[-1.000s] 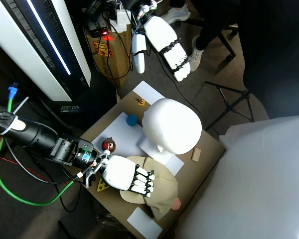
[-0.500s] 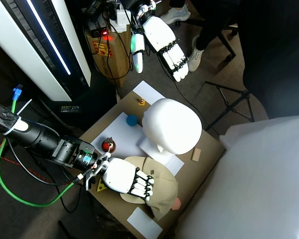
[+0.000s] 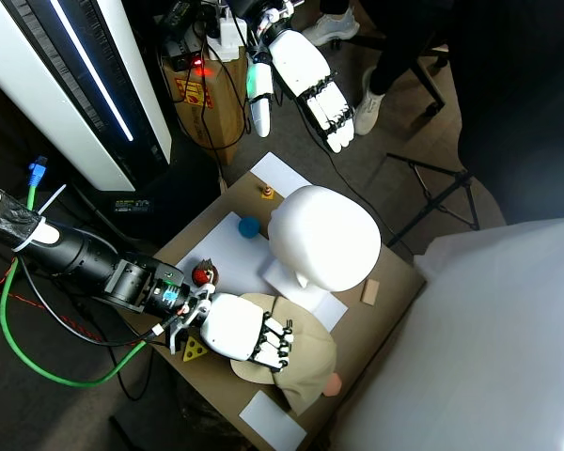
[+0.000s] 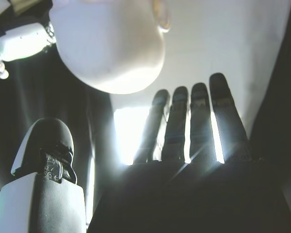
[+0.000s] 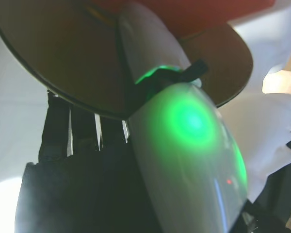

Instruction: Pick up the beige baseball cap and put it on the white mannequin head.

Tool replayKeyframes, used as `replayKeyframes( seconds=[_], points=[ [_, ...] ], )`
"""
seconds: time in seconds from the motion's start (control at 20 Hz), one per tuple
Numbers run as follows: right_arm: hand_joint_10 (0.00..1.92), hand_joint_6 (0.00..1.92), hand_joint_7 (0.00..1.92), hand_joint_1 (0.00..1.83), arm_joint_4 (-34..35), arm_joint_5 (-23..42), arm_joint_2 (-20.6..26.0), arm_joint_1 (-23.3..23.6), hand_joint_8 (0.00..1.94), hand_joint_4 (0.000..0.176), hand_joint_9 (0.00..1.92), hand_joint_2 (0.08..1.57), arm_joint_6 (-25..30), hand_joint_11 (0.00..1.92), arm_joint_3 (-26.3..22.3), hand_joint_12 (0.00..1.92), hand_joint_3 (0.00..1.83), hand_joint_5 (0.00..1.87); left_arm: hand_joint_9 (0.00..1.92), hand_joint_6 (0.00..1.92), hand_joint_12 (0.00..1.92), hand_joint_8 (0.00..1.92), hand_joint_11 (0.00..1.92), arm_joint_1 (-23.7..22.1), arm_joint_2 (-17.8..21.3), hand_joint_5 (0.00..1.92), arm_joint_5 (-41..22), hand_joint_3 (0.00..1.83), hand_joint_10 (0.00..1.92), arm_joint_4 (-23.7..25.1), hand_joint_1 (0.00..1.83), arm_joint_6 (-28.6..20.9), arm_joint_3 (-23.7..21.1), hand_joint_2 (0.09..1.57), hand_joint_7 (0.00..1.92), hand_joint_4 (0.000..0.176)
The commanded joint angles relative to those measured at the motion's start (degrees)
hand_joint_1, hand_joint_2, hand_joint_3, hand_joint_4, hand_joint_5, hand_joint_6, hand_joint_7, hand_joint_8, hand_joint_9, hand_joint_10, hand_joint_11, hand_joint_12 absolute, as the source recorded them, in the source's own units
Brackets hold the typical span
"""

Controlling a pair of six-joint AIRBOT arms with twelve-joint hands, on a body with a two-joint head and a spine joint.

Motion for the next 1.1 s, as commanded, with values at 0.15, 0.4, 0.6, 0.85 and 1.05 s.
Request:
replayKeyframes(
  seconds=[0.15,0.4,0.6,0.85,1.05],
  points=[
    [1.36,1.14,0.79,1.47,1.81,6.05,-0.29,0.91,1.18,0.000,0.81,1.18,-0.05,0.79,1.85,1.75,0.00,0.70,0.04,0.00,0.39,0.00,0.00,-0.44,0.07,0.02,-5.97,0.00,0.00,3.72,0.00,-0.68,-0.03,1.10,0.03,0.000],
    [1.48,1.20,0.83,1.35,2.40,8.87,-0.88,1.67,1.18,0.000,0.83,1.19,0.54,0.84,3.97,1.52,0.00,0.74,0.04,0.00,0.36,0.00,0.00,-1.17,0.34,0.02,-6.02,0.00,0.00,3.49,0.00,-1.31,0.10,1.10,0.03,0.000],
    [1.48,1.21,0.83,1.35,2.43,15.74,-1.07,2.62,1.18,0.000,0.83,1.19,2.13,0.81,5.44,1.50,0.00,0.74,0.03,0.00,0.32,0.00,0.00,-1.17,0.45,0.02,-6.41,0.00,0.00,3.49,0.00,-1.62,0.10,1.10,0.03,0.000],
    [1.33,1.11,0.80,1.48,4.02,23.48,0.16,5.97,1.14,0.000,0.82,1.17,3.02,0.79,5.66,1.72,0.00,0.76,0.03,0.00,0.31,0.00,0.00,-0.98,0.80,0.02,-6.51,0.00,0.00,3.47,0.00,-1.84,-0.06,1.10,0.03,0.000],
    [1.33,1.12,0.80,1.48,1.69,31.32,1.17,7.59,1.15,0.000,0.82,1.17,5.50,0.79,5.65,1.72,0.00,0.76,0.02,0.00,0.30,0.00,0.00,-0.55,1.09,0.02,-6.74,0.00,0.00,2.81,0.00,-3.82,-0.57,1.10,0.03,0.000]
  ],
)
